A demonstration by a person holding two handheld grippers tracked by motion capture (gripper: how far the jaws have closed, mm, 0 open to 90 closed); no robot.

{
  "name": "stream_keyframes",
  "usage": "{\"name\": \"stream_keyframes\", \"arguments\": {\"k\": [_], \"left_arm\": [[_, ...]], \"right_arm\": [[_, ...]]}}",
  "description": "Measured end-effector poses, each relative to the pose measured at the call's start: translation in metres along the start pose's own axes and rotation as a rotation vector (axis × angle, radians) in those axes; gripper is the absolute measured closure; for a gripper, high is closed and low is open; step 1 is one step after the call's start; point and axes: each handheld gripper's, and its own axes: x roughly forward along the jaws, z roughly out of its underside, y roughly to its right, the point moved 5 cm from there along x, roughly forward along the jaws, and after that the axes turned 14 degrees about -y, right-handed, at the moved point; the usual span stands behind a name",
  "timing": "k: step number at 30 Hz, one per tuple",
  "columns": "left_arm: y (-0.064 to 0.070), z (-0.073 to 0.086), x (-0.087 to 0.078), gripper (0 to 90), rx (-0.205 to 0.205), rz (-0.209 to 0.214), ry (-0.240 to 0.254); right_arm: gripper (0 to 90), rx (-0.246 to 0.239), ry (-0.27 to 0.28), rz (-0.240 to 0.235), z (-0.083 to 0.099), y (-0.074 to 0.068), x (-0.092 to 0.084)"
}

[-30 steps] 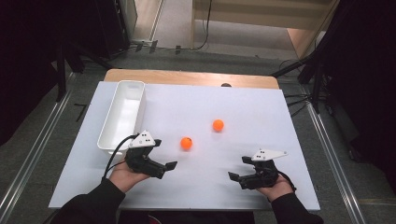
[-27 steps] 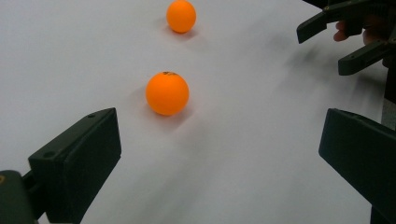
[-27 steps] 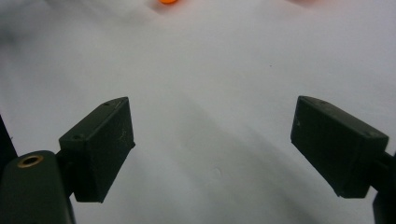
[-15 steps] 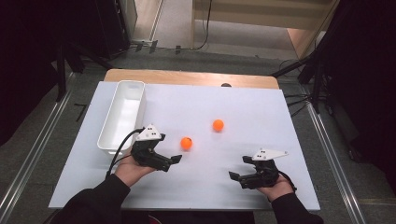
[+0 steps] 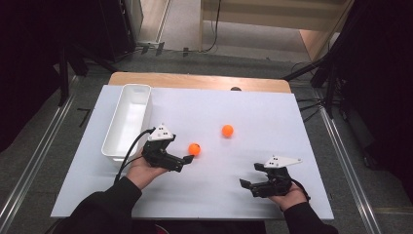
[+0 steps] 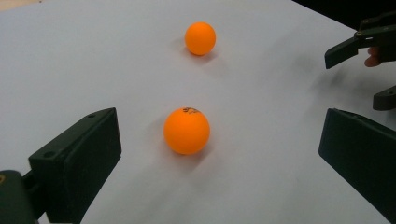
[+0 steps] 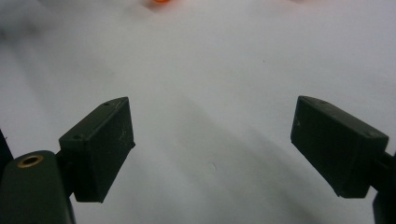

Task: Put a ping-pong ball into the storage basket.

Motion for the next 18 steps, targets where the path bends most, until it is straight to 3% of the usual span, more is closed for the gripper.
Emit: {"name": "stream_keyframes", "arguments": {"k": [4,11,18], "left_arm": [[-0.002,-0.004,0.005,0.5,-0.005,-0.022,-0.005],[-0.005,-0.011,0.011,0.5,-0.024,-0.022,0.014],[-0.01,-0.017,0.017,0.5,-0.032,0.008,0.02]], "right_arm": [[11.7,0.0,0.0,-0.002,0.0,0.0,0.0],[11.7,0.001,-0.004,-0.005,0.0,0.0,0.0],[11.7,0.001,-0.003,-0.01,0.0,0.0,0.0]]}}
